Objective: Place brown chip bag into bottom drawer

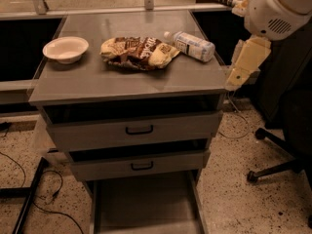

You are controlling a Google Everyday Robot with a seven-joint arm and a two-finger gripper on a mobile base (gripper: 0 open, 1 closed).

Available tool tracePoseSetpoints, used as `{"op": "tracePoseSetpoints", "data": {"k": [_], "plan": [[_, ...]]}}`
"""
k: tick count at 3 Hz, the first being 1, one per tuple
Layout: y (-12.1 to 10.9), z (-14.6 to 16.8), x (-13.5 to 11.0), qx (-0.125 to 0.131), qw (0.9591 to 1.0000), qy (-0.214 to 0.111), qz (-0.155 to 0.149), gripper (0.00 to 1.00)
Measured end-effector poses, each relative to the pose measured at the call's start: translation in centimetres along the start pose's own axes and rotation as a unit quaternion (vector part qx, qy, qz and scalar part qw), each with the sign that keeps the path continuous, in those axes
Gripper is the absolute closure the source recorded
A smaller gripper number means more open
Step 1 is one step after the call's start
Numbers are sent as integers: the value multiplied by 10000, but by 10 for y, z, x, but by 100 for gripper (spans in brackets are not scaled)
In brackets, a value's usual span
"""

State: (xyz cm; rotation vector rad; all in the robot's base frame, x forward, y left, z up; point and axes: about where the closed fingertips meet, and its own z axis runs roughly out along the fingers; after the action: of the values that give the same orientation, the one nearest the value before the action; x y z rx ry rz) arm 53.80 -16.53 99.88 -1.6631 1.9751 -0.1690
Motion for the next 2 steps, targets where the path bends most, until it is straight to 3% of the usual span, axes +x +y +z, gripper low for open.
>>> {"op": "tracePoseSetpoints", "data": {"k": [1, 2], "plan": [[-2, 29, -22, -170, 9989, -363, -225, 0], [-5, 73, -51, -397, 9943, -928, -357, 0]]}}
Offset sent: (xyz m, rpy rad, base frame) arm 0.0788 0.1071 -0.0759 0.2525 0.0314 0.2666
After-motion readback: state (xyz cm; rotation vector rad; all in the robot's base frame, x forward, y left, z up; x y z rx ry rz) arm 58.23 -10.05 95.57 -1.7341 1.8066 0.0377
